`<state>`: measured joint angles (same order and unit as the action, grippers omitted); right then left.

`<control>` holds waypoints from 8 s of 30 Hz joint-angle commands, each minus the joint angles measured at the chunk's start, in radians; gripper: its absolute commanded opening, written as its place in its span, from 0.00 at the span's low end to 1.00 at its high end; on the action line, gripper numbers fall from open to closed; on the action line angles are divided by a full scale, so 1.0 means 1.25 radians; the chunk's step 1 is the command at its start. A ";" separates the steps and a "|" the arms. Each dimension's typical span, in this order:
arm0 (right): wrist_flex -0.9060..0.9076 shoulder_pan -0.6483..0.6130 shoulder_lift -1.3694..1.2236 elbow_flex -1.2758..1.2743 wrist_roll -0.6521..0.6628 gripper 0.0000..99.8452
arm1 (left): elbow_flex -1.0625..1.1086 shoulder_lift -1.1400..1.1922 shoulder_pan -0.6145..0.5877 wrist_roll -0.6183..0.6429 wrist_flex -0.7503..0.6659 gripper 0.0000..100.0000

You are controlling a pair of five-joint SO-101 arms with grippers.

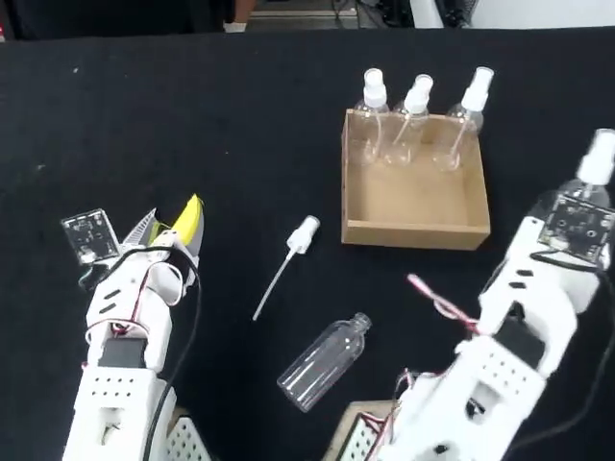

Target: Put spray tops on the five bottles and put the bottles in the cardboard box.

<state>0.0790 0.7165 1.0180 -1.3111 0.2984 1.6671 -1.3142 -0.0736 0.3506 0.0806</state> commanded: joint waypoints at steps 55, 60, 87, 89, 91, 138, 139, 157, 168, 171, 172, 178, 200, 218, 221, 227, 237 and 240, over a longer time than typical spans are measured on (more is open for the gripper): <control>-1.315 0.092 -1.190 0.053 -0.117 0.20 | -0.002 -0.001 0.006 -0.044 -0.036 0.23; -1.436 0.053 -1.190 -0.017 -0.115 0.32 | -0.002 -0.001 0.006 -0.044 -0.036 0.23; -1.214 0.079 -0.603 -0.282 -0.077 0.29 | -0.002 -0.001 0.006 -0.044 -0.036 0.23; -1.081 0.085 -0.524 -0.266 -0.077 0.29 | -0.002 -0.001 0.006 -0.044 -0.036 0.23; -0.916 0.086 -0.434 -0.242 -0.077 0.29 | -0.002 -0.001 0.006 -0.044 -0.036 0.23; -0.223 0.101 -0.525 0.166 -0.002 0.29 | -0.001 -0.001 0.004 -0.045 -0.036 0.23; -0.239 0.101 -0.536 0.166 -0.002 0.29 | -0.001 -0.001 0.004 -0.045 -0.036 0.23; -0.433 0.102 -0.682 0.166 -0.002 0.29 | -0.001 -0.001 0.004 -0.045 -0.036 0.23; -0.437 0.099 -0.688 0.169 -0.002 0.29 | -0.001 -0.001 0.004 -0.045 -0.036 0.23; -0.435 0.099 -0.689 0.185 -0.007 0.29 | -0.001 -0.001 0.004 -0.045 -0.036 0.23; -0.435 0.099 -0.689 0.188 -0.007 0.29 | -0.001 -0.001 0.004 -0.045 -0.036 0.23; -0.433 0.099 -0.689 0.191 -0.009 0.29 | -0.001 -0.001 0.004 -0.045 -0.036 0.23; -0.430 0.106 -0.689 0.171 -0.083 0.29 | -0.001 -0.001 0.010 -0.088 -0.036 0.23; -0.437 0.108 -0.767 0.220 -0.082 0.29 | -0.001 -0.001 0.010 -0.088 -0.036 0.23; -0.437 0.107 -0.765 0.223 -0.082 0.29 | -0.002 -0.001 0.010 -0.088 -0.036 0.23; -0.437 0.107 -0.765 0.223 -0.082 0.29 | -0.002 -0.001 0.010 -0.088 -0.036 0.23; -0.431 0.104 -0.699 0.198 -0.082 0.29 | -0.003 -0.001 0.010 -0.088 -0.036 0.23; -0.431 0.101 -0.673 0.171 -0.082 0.29 | -0.003 -0.001 0.010 -0.088 -0.036 0.23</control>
<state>-0.4411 0.8362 0.1005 -1.0902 0.2048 1.6686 -1.3111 -0.0690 0.2478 0.0606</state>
